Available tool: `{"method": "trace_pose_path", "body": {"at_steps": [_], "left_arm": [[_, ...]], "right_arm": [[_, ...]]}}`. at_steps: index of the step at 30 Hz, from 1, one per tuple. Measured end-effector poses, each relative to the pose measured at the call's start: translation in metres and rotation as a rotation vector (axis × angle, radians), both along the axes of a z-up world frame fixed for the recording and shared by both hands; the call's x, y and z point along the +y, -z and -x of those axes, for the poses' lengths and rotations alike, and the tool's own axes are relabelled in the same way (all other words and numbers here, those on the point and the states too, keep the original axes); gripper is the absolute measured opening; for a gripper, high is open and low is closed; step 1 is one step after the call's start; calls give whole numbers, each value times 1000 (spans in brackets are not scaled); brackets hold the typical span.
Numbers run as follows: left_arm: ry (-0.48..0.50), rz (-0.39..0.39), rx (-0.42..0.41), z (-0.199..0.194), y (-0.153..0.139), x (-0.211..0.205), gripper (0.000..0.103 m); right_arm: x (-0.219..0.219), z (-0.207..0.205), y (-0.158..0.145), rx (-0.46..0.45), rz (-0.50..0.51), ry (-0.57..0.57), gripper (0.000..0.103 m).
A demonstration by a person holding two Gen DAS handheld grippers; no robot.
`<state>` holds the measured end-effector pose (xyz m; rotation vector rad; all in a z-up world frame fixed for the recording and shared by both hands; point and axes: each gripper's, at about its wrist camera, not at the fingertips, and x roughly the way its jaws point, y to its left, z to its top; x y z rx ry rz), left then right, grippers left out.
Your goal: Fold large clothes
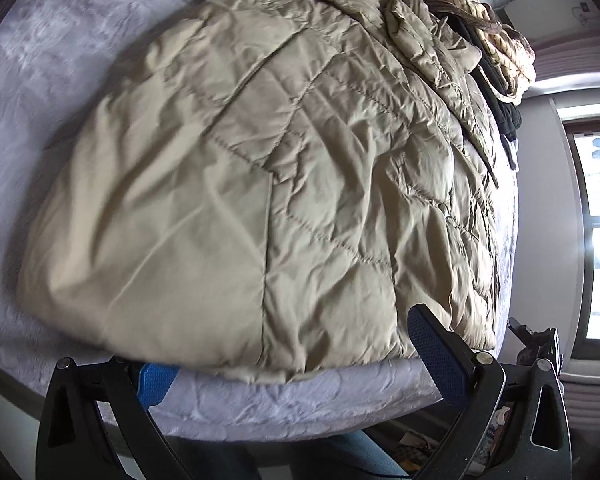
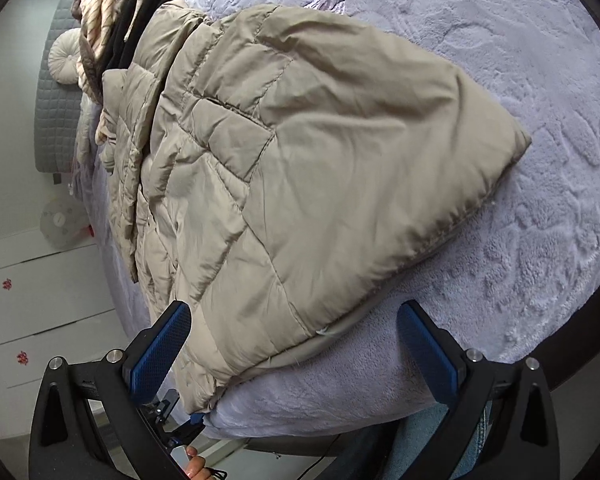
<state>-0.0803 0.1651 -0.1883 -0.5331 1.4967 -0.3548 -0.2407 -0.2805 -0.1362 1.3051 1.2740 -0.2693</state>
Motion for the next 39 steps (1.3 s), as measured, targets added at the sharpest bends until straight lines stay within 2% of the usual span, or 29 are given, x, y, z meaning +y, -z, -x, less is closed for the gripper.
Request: {"method": "trace_pose_path", "body": {"at_steps": [7, 12, 13, 14, 15, 16, 17, 18, 21, 24, 28, 34, 39], "left_arm": [[9, -26, 12, -3, 4, -3, 103], [-24, -43, 22, -7, 6, -5, 103], [-31, -46, 22, -8, 7, -5, 101], [-38, -56, 22, -8, 7, -5, 93], [-48, -69, 25, -9, 7, -5, 86], [-51, -70, 26, -9, 8, -4, 62], [-49, -64, 28, -11, 9, -2, 33], [-45, -53, 29, -13, 8, 0, 23], [-52, -27, -3, -17, -5, 6, 12], [-76, -2, -48, -27, -31, 9, 12], [-121, 18, -157, -57, -79, 6, 12], [-180, 21, -347, -125, -138, -10, 13], [-175, 1, -406, -192, -153, -19, 12]], "right_arm": [[-2, -8, 5, -9, -4, -1, 103], [-7, -18, 13, -5, -42, -7, 101], [-8, -19, 14, -5, -52, -6, 96], [-10, -21, 16, 0, -62, -5, 92], [-11, -22, 17, 5, -71, -5, 77], [-13, -23, 18, 9, -78, -6, 54], [-15, -25, 20, 9, -90, -7, 38], [-18, -27, 21, 8, -101, -6, 16], [-23, -37, 13, -22, -108, -45, 11], [-26, -56, -7, -76, -89, -133, 10], [-33, -93, -38, -167, -52, -230, 10], [-57, -182, -82, -328, 15, -319, 10], [-64, -259, -98, -399, 66, -356, 10]]}}
